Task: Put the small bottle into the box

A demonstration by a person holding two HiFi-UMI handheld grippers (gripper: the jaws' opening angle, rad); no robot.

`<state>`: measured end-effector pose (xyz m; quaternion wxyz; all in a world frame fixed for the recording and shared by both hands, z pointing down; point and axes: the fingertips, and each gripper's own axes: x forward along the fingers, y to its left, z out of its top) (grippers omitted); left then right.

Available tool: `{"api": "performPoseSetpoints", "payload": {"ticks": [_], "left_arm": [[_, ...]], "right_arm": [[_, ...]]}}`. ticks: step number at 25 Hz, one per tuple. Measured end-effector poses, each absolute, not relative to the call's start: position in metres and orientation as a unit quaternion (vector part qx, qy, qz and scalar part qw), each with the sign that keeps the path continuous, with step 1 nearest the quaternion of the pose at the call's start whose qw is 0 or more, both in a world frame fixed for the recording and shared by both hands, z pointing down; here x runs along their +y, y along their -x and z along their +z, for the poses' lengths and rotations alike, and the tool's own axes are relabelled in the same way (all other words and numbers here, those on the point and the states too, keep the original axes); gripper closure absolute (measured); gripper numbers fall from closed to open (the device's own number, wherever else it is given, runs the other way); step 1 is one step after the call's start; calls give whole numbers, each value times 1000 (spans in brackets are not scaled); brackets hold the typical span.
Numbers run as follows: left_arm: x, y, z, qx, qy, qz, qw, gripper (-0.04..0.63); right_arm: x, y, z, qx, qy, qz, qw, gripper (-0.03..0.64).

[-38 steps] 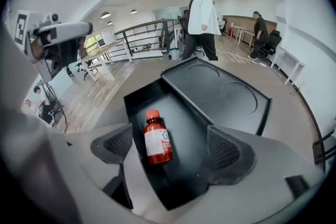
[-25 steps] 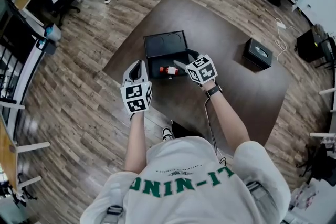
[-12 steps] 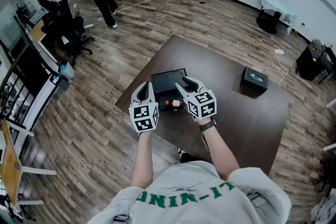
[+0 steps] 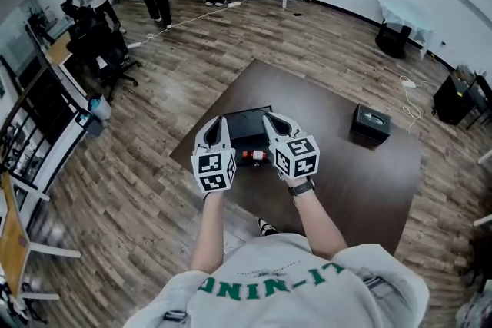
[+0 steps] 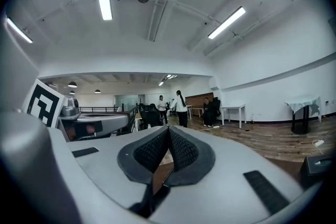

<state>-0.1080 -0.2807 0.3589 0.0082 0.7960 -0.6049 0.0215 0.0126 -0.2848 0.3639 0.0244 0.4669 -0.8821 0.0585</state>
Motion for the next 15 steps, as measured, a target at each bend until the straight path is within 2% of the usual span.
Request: {"api": "performPoseSetpoints", "payload": {"ticks": [15], "left_arm": [[-277,90,377,-603,-798,6,12,584]], "right_arm": [[-279,-44,386,-861,-504,68,15,603]]}}
